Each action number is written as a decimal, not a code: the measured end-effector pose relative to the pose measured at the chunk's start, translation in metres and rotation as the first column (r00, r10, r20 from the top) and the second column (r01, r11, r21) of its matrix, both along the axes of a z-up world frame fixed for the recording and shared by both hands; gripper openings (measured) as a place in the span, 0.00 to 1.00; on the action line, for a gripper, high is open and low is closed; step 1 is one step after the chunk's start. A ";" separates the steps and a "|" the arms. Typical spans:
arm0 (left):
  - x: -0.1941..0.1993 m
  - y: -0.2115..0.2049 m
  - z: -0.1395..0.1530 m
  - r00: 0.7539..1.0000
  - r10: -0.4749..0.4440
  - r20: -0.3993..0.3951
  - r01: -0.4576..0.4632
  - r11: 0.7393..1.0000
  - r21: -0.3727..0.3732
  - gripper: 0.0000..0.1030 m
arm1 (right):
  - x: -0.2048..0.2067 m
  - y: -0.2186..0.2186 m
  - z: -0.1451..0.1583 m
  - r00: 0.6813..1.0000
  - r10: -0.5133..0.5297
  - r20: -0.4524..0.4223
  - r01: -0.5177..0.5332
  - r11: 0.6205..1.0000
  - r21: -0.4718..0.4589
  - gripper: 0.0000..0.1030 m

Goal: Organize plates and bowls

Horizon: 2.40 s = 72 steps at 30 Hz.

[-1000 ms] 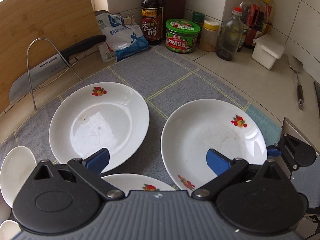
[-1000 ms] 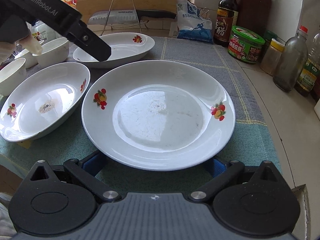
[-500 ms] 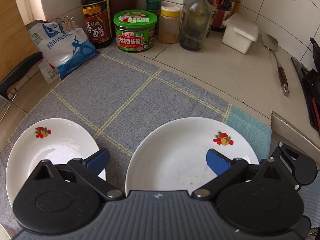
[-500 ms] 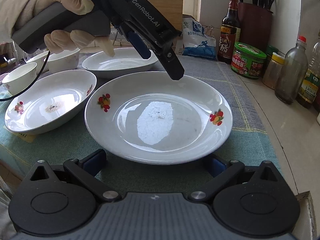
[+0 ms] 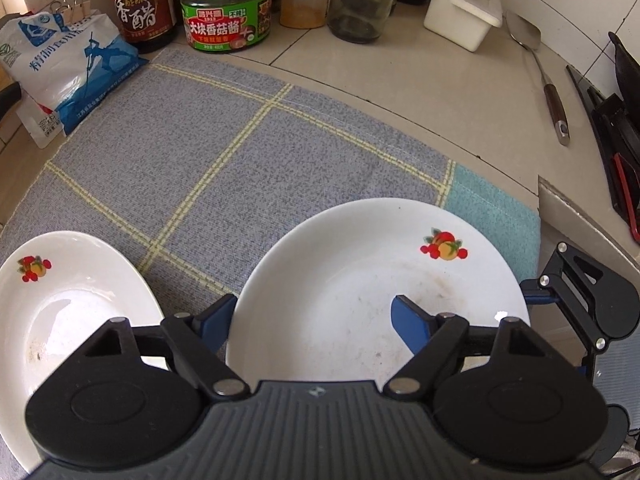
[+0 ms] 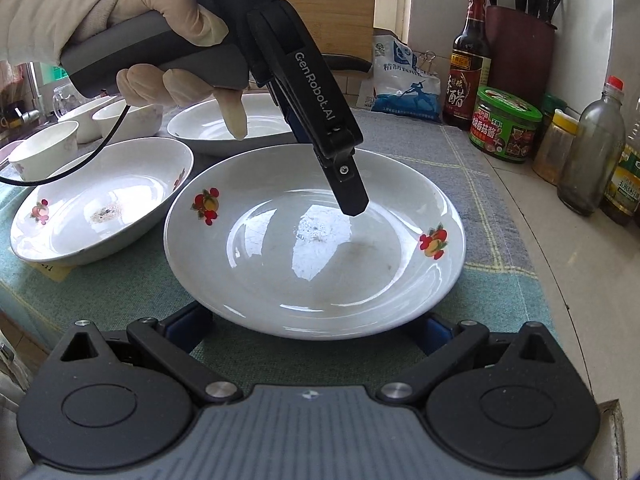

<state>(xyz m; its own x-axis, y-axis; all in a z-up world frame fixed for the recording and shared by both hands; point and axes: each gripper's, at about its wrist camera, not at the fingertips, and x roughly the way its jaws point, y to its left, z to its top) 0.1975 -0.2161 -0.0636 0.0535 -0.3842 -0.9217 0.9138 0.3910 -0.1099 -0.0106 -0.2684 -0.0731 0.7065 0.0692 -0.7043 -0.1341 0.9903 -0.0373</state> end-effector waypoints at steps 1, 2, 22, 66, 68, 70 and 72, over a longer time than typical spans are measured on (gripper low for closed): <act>0.001 -0.001 -0.001 1.000 0.002 -0.011 -0.002 1.000 0.010 0.80 | 0.001 0.000 0.000 1.000 -0.002 -0.002 0.002 1.000 0.000 1.00; 0.002 -0.001 -0.001 1.000 0.003 -0.015 -0.003 1.000 0.010 0.80 | 0.002 -0.001 0.000 1.000 -0.002 -0.006 0.002 1.000 -0.001 1.00; 0.008 -0.003 0.010 1.000 -0.006 -0.024 0.005 1.000 -0.025 0.79 | 0.017 -0.007 0.013 0.998 0.007 -0.057 -0.009 1.000 -0.026 1.00; 0.081 -0.080 -0.002 0.999 0.034 -0.001 -0.033 0.993 -0.117 0.81 | 0.093 -0.083 -0.006 0.997 -0.004 -0.080 0.002 1.000 -0.031 1.00; 0.080 -0.079 -0.001 0.999 0.041 0.008 -0.040 0.991 -0.124 0.81 | 0.092 -0.083 -0.006 0.997 -0.008 -0.081 0.005 0.999 -0.036 1.00; 0.076 -0.075 0.005 0.998 0.044 0.039 -0.038 0.990 -0.137 0.81 | 0.091 -0.082 -0.005 0.996 -0.012 -0.083 0.008 0.999 -0.042 1.00; 0.071 -0.069 0.012 0.996 0.049 0.074 -0.038 0.989 -0.143 0.81 | 0.088 -0.082 -0.003 0.996 -0.017 -0.083 0.013 0.999 -0.040 1.00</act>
